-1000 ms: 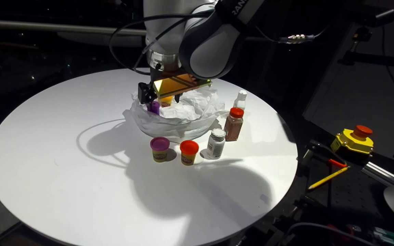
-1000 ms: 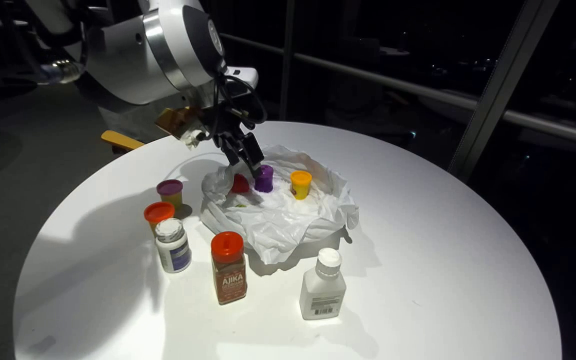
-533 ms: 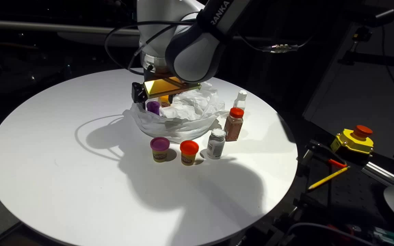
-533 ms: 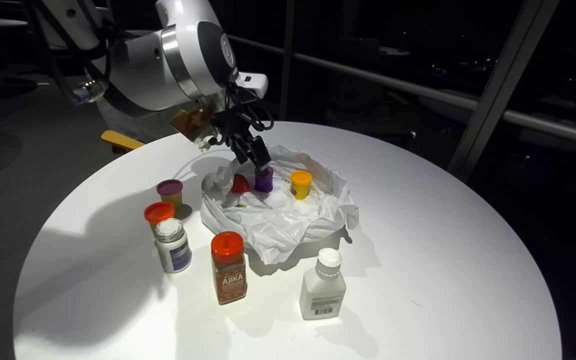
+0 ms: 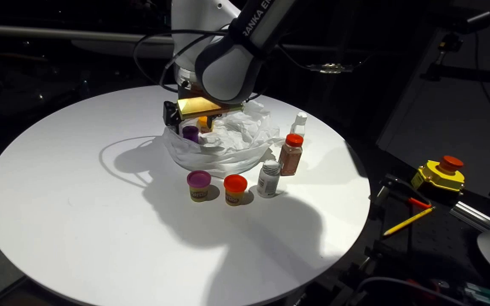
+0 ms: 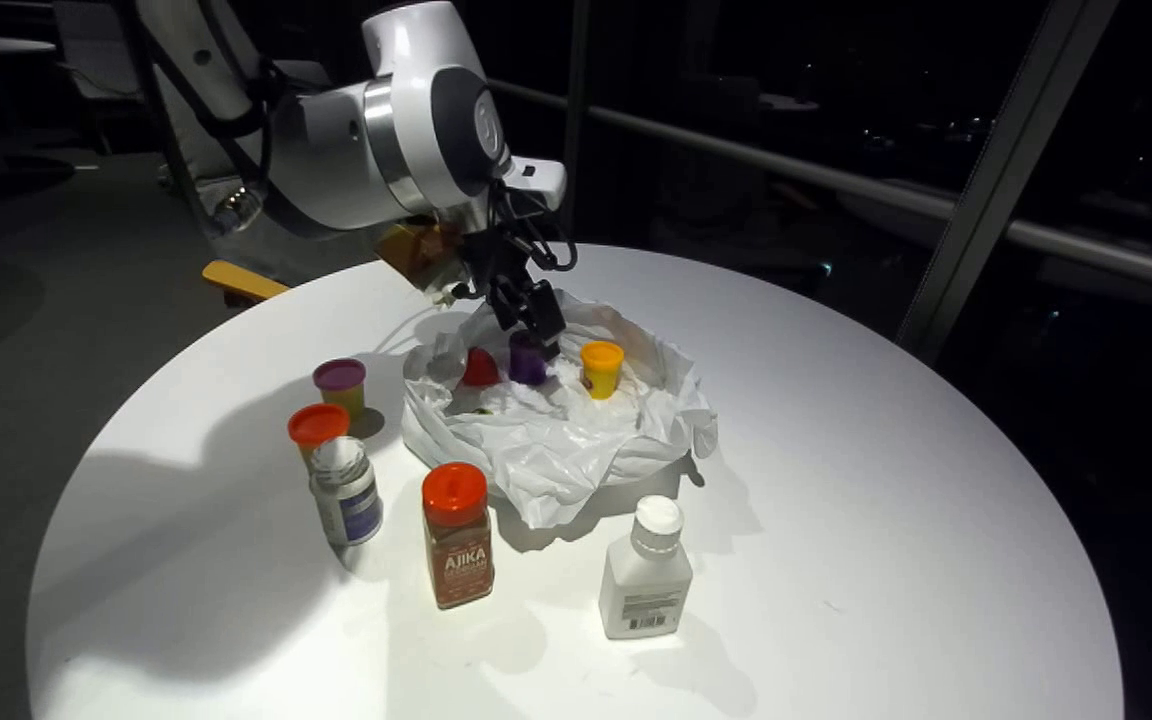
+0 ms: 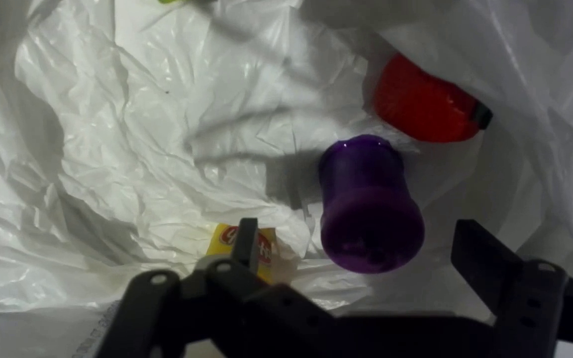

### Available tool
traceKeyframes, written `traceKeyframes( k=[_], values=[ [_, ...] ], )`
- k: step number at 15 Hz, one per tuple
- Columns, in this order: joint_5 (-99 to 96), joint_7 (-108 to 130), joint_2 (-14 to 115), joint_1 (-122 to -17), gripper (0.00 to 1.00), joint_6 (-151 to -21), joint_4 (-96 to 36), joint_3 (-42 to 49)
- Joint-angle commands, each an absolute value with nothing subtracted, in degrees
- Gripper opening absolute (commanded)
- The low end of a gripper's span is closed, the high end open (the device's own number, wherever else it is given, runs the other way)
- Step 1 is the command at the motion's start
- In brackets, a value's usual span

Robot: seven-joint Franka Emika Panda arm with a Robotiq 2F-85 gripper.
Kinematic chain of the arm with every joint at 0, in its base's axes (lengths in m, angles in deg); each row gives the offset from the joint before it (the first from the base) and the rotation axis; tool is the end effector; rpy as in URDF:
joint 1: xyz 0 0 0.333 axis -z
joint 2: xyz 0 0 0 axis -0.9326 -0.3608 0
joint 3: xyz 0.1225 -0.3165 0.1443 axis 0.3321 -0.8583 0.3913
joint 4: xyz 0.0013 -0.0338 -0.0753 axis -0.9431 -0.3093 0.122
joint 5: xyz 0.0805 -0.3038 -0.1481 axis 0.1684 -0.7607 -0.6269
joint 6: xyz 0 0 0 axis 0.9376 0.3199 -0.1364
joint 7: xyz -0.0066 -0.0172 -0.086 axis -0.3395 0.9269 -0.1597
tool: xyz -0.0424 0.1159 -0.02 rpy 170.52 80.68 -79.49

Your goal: Remove the objects in the plastic and put them on the table

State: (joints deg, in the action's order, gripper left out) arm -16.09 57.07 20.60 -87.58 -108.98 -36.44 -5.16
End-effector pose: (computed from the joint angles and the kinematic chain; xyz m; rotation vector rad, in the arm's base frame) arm 0.6890 0.1082 0.2023 2.8748 -0.6262 0.4900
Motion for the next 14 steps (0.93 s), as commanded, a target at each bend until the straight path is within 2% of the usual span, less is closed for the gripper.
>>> traceKeyframes(
  k=[1, 5, 8, 14],
  values=[
    [-12.61, 52.33, 18.20, -86.23, 0.85, -106.79, -32.32, -3.59],
    [-11.34, 51.20, 17.55, -87.14, 0.49, -105.82, -31.56, -4.34],
    [-12.17, 52.45, 18.38, -88.48, 0.27, -106.86, -32.29, -6.06],
    [-14.40, 56.76, 22.12, -93.75, 0.26, -104.46, -35.50, -11.42]
  ],
)
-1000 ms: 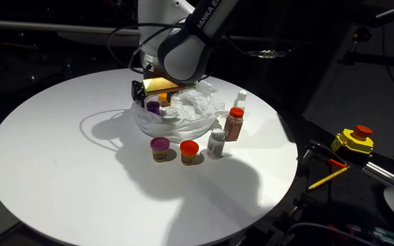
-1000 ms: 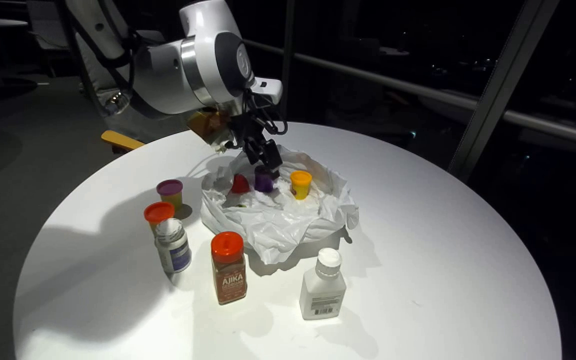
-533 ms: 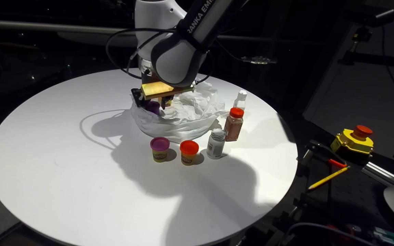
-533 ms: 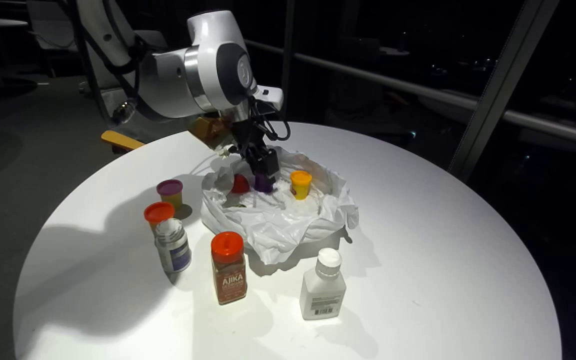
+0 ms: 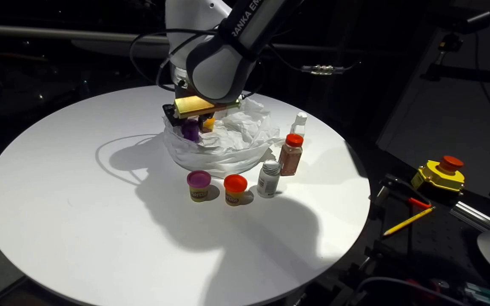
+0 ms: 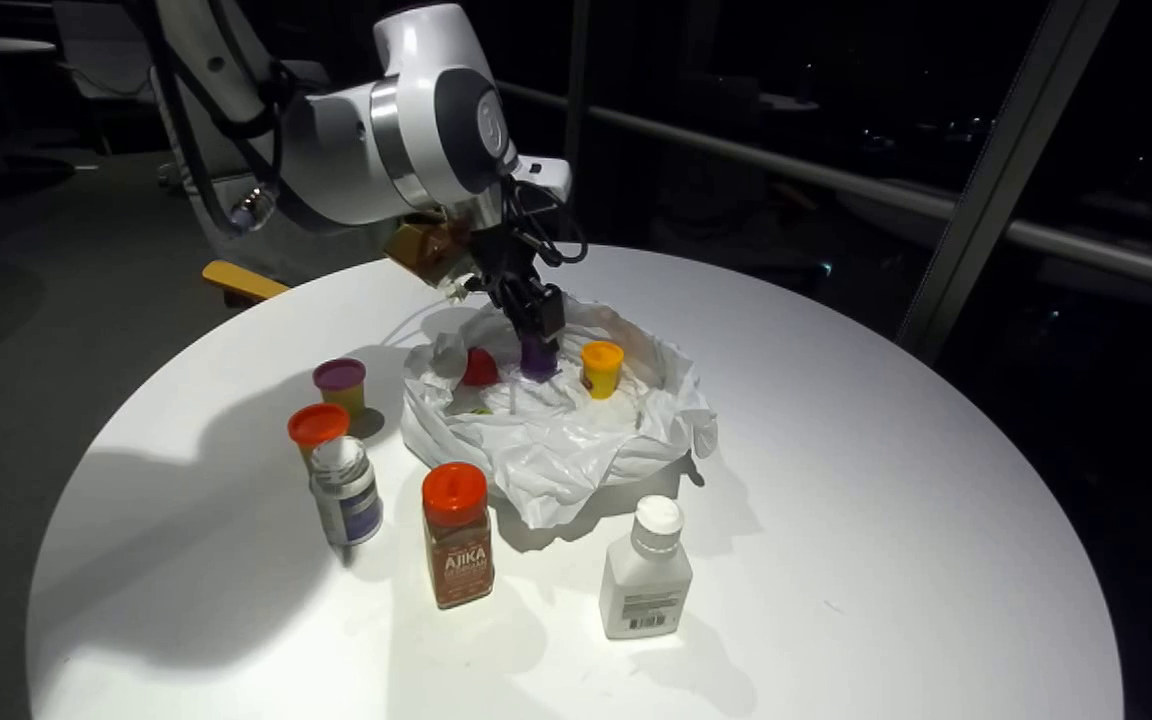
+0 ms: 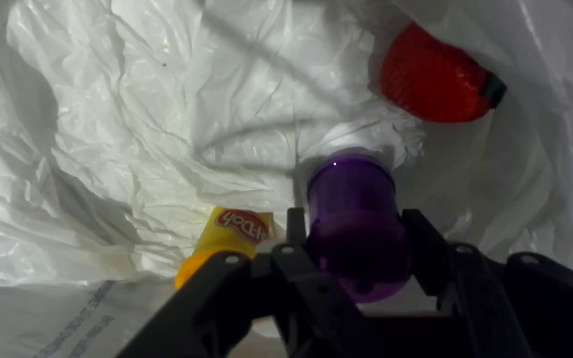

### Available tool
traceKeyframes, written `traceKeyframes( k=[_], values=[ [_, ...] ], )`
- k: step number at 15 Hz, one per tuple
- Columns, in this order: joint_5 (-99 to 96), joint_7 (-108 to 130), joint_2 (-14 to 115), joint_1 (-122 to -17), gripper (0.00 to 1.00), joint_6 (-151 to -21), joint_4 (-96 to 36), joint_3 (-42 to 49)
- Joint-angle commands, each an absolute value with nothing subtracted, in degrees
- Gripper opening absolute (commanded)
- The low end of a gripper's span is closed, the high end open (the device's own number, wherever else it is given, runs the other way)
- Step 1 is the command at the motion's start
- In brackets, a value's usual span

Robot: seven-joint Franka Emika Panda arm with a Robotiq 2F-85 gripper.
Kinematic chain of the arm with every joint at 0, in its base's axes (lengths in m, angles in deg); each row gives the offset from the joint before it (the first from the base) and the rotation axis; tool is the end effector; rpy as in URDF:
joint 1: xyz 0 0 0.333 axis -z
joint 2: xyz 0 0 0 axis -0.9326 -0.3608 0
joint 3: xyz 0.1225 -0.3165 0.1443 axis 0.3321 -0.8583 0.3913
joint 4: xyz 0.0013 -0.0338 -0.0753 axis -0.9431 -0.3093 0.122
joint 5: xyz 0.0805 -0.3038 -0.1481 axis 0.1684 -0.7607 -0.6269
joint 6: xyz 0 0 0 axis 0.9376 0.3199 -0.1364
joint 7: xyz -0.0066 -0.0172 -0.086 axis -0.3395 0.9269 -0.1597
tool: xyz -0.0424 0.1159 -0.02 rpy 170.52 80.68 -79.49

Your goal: Remove the objects in the plastic and put them on the table

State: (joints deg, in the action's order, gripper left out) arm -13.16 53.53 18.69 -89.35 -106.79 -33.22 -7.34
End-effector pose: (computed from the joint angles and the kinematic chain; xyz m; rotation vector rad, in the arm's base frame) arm 0.7003 0.1095 0.2005 2.8578 -0.5849 0.4784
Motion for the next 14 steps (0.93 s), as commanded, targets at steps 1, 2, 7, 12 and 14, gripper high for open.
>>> traceKeyframes(
  k=[1, 2, 7, 12, 14],
  values=[
    [-15.18, 58.58, 23.95, -95.69, 0.26, -103.78, -37.05, -13.00],
    [-16.24, 60.45, 25.41, -97.56, 0.26, -103.52, -38.40, -14.50],
    [-25.95, 72.32, 35.47, -107.23, 0.26, -102.01, -47.68, -18.53],
    [-33.46, 78.05, 41.37, -109.35, 0.26, -101.34, -52.70, -12.42],
    [-32.97, 77.07, 40.35, -107.38, 0.26, -102.50, -53.01, -7.97]
  ],
)
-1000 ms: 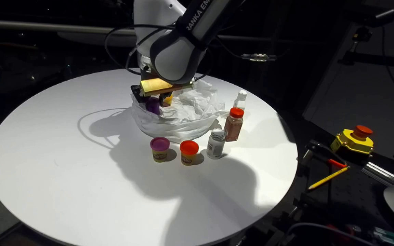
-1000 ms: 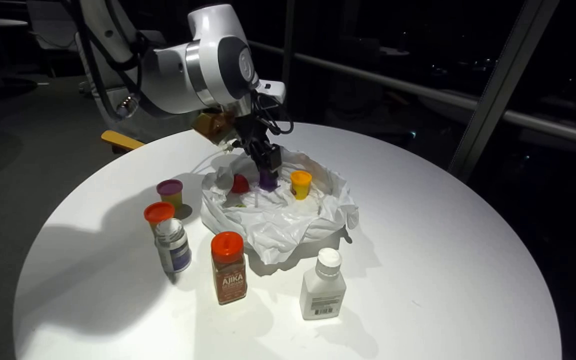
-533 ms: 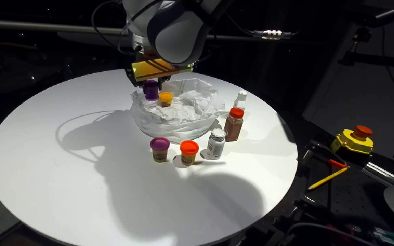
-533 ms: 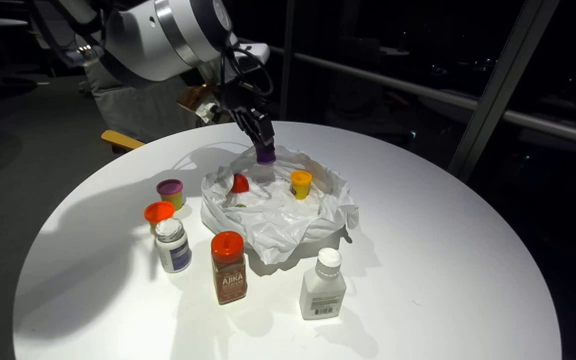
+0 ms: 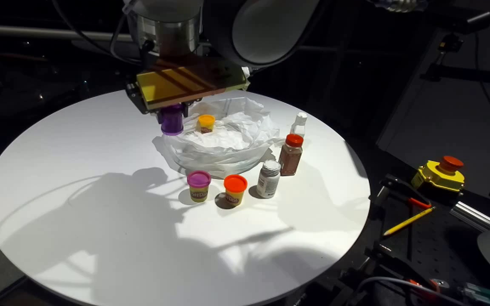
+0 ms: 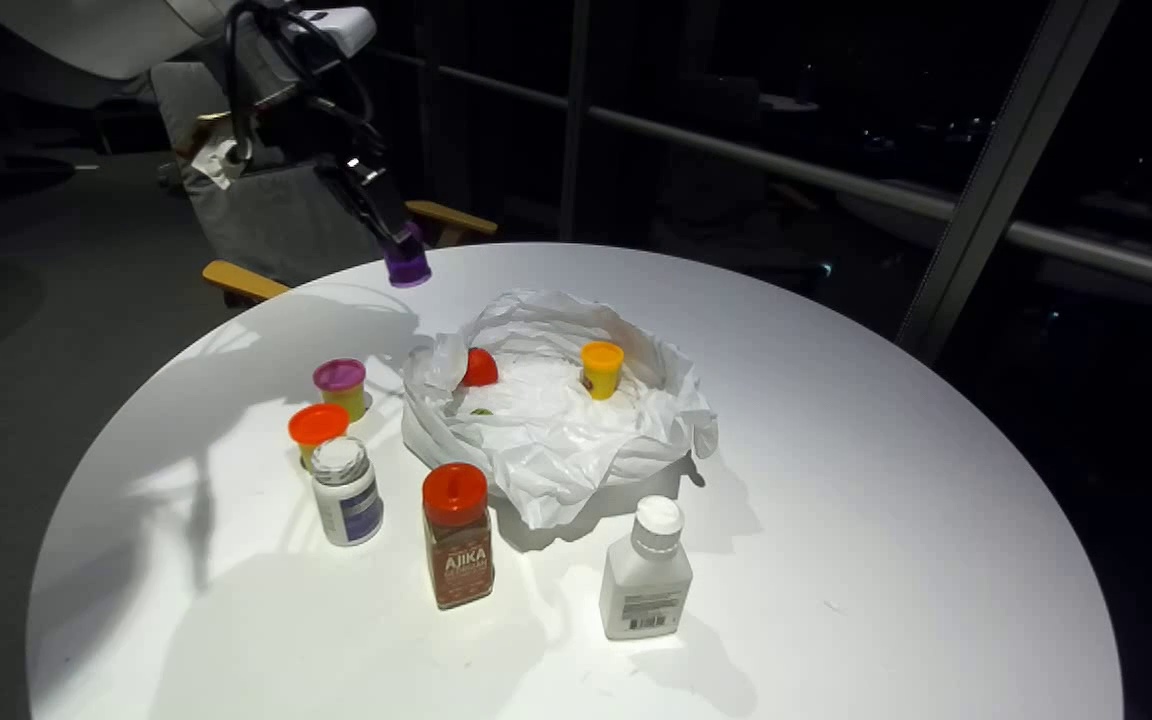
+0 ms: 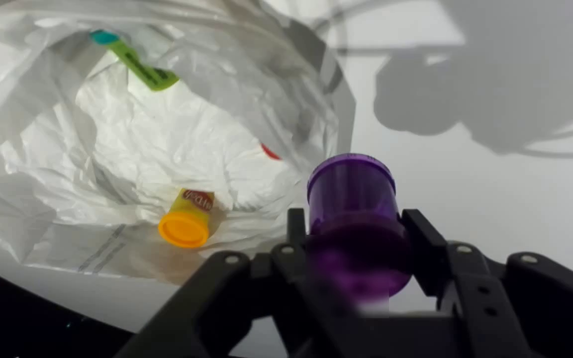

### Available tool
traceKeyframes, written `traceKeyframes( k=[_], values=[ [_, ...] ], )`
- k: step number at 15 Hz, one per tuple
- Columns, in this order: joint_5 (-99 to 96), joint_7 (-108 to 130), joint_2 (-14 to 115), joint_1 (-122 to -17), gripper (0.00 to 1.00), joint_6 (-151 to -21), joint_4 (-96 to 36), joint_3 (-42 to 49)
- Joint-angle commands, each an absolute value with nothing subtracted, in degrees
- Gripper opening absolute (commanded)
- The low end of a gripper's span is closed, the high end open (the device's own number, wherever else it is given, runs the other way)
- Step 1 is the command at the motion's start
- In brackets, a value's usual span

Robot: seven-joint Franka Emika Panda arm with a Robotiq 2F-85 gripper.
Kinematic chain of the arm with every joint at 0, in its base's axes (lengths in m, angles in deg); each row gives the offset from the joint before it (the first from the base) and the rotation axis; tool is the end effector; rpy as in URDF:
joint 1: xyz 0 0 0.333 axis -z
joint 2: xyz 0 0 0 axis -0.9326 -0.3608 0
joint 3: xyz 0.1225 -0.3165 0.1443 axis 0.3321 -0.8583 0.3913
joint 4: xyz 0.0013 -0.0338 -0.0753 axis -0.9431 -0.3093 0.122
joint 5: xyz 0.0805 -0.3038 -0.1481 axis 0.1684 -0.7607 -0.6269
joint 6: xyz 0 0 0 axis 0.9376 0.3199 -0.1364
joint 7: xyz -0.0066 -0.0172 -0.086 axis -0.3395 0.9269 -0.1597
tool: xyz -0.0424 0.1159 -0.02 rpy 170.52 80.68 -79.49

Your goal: Remove the objects in the plastic and put them on the table

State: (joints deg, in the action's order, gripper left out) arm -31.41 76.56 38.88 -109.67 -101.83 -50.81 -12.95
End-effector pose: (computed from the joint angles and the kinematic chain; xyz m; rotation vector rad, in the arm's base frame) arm 0.5779 0.2444 0.3125 2.7978 -0.4801 0.6476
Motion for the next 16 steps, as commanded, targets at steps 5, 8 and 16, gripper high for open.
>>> traceKeyframes(
  k=[5, 8, 16],
  values=[
    [-32.09, 76.14, 33.22, -105.21, 0.26, -104.38, -51.32, -2.22],
    [-32.50, 76.97, 28.79, -105.68, 0.26, -105.21, -49.85, -2.31],
    [-33.17, 78.31, 26.33, -108.36, 0.26, -110.12, -48.78, -6.18]
  ],
)
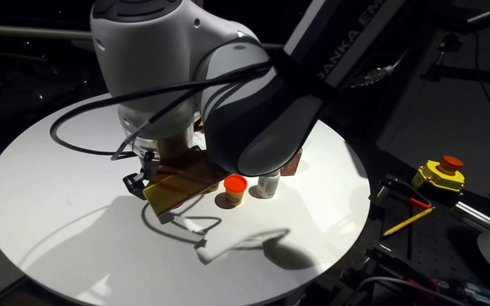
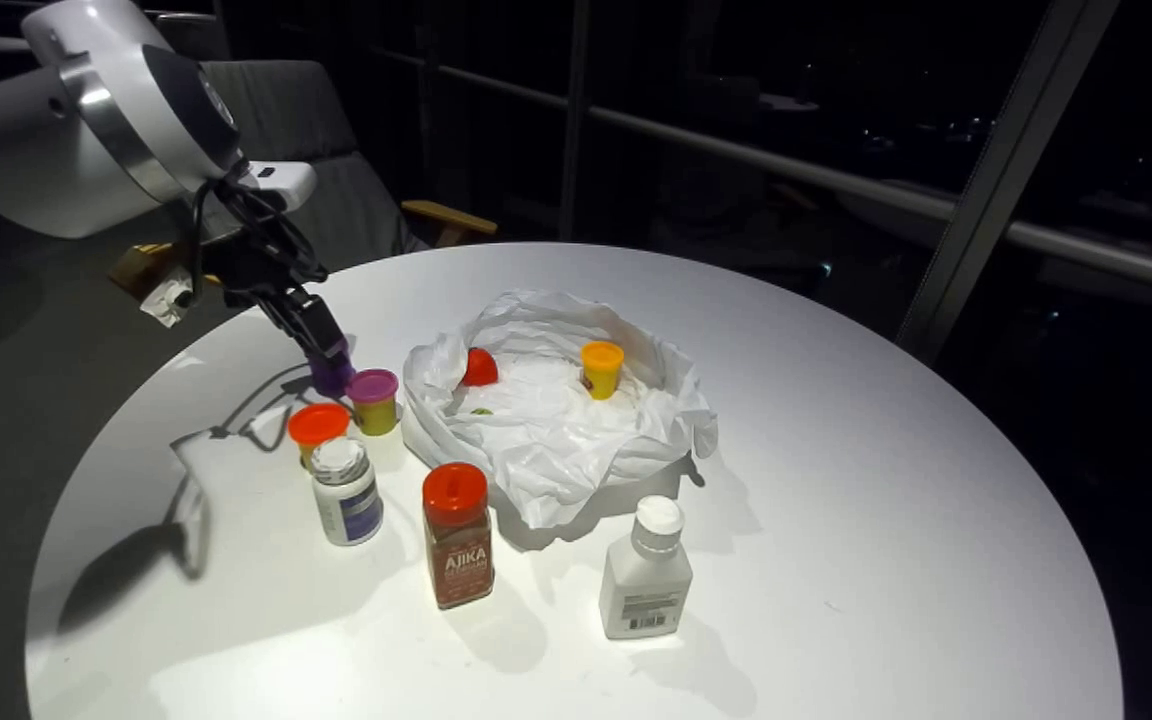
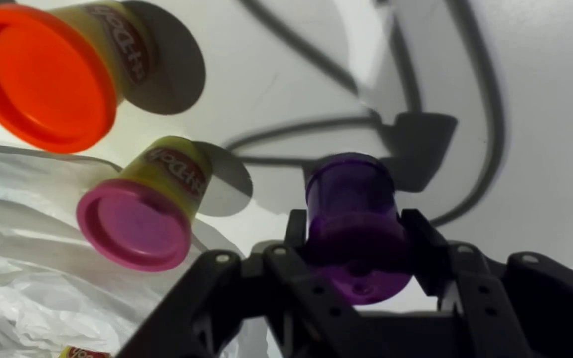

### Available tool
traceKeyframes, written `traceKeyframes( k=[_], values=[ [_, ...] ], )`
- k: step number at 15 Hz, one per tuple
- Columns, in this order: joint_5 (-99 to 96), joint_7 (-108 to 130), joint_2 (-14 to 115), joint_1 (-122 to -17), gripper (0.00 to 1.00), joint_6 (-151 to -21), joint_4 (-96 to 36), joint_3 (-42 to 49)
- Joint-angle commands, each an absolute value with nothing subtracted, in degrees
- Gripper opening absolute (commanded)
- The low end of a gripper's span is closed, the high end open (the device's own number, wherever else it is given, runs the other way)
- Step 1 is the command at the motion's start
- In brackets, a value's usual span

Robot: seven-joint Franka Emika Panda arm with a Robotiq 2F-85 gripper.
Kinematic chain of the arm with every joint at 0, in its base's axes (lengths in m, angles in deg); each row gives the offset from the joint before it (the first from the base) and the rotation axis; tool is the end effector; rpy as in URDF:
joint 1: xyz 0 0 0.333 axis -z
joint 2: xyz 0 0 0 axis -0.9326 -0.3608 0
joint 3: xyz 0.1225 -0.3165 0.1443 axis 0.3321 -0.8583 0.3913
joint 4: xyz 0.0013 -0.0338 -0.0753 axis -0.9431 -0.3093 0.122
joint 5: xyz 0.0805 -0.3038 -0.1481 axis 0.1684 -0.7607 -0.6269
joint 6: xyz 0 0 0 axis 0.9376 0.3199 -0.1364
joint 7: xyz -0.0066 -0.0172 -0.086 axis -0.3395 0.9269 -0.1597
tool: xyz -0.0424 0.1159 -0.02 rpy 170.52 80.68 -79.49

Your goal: Remove the objects in the plastic and put them on the table

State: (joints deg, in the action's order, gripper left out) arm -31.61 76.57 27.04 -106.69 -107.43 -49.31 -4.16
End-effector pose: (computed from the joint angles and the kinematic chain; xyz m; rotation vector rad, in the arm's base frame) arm 0.5515 0.2995 0.1905 2.8819 -0.2886 0.4696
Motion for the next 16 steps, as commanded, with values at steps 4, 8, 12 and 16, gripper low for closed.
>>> traceKeyframes(
  k=[4, 8, 12, 16],
  values=[
    [-32.93, 77.93, 27.86, -109.84, 0.90, -110.69, -49.57, -8.28],
    [-33.68, 79.33, 31.75, -111.74, 1.00, -111.97, -50.77, -12.40],
    [-33.20, 76.38, 36.69, -109.39, 1.00, -107.43, -50.50, -14.28],
    [-31.77, 71.40, 37.58, -100.85, 1.00, -103.54, -49.06, -11.46]
  ],
)
